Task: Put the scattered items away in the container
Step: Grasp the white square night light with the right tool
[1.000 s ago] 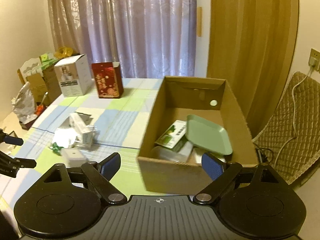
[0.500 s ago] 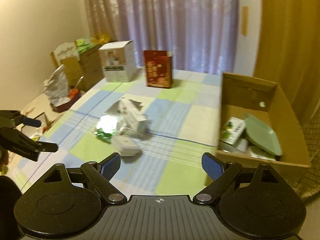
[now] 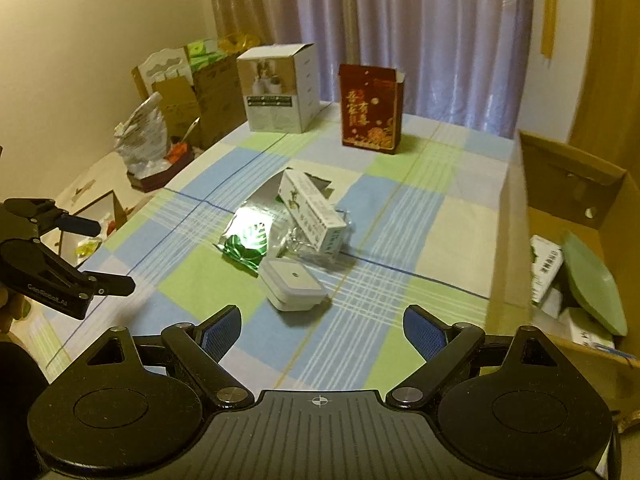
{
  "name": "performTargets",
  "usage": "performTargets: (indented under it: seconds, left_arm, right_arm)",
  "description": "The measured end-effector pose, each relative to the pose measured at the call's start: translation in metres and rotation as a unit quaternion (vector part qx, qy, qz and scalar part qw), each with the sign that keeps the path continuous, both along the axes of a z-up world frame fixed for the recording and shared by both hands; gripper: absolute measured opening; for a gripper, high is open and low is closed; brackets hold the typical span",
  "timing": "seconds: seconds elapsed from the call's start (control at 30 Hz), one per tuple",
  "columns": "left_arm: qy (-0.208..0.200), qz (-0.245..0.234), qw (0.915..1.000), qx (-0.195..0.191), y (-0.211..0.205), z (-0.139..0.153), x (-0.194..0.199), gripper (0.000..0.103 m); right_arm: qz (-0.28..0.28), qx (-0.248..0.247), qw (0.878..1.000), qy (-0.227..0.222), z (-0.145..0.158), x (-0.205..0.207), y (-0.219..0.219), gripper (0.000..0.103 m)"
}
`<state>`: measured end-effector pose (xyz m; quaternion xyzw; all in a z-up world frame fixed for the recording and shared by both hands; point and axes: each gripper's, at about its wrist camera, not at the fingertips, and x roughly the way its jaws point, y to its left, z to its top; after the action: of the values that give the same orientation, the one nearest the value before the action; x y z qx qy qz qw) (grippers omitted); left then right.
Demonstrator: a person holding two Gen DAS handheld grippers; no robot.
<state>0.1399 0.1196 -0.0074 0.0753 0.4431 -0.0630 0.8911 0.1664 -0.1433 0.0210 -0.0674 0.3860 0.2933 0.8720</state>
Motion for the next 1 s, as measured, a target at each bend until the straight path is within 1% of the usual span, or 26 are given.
performTargets:
  seconds: [0.13,0.27,0.37,0.4,0.6,0.77,0.87,1.0]
  left_arm:
    - [0.002,0.000,1.0000,-0.003,0.001,-0.005,0.010,0.102]
    - [0.000,-0.001,1.0000,-0.002,0.002,-0.010,0.019,0.102]
    - [-0.009,-0.003,0.9998,0.020,0.000,-0.015,0.024,0.102]
    - [-0.009,-0.003,0.9997,0.022,0.000,-0.017,0.026,0.102]
    - [-0.010,0.006,0.9999,0.008,0.000,-0.031,0.048,0.102]
    - [-0.014,-0.006,0.9998,0.009,-0.002,-0.042,0.061,0.102]
    - [-0.012,-0.018,0.9997,0.010,-0.003,-0.051,0.066,0.102]
    - [-0.009,-0.013,0.9999,0.002,-0.001,-0.062,0.068,0.102]
  right_arm:
    - [0.015,0.002,1.000,0.009,-0.009,0.010,0.007,0.093]
    - [0.026,0.012,0.999,0.029,-0.023,0.025,0.013,0.093]
    - [0.032,0.019,0.998,0.046,-0.034,0.038,0.019,0.093]
    - [0.032,0.020,0.998,0.049,-0.038,0.042,0.021,0.093]
    - [0.041,0.022,0.996,0.075,-0.062,0.071,0.035,0.093]
    - [0.055,0.034,0.991,0.119,-0.083,0.097,0.047,0.093]
    - [0.075,0.030,0.989,0.126,-0.090,0.109,0.054,0.093]
    - [0.087,0.031,0.988,0.127,-0.100,0.122,0.059,0.093]
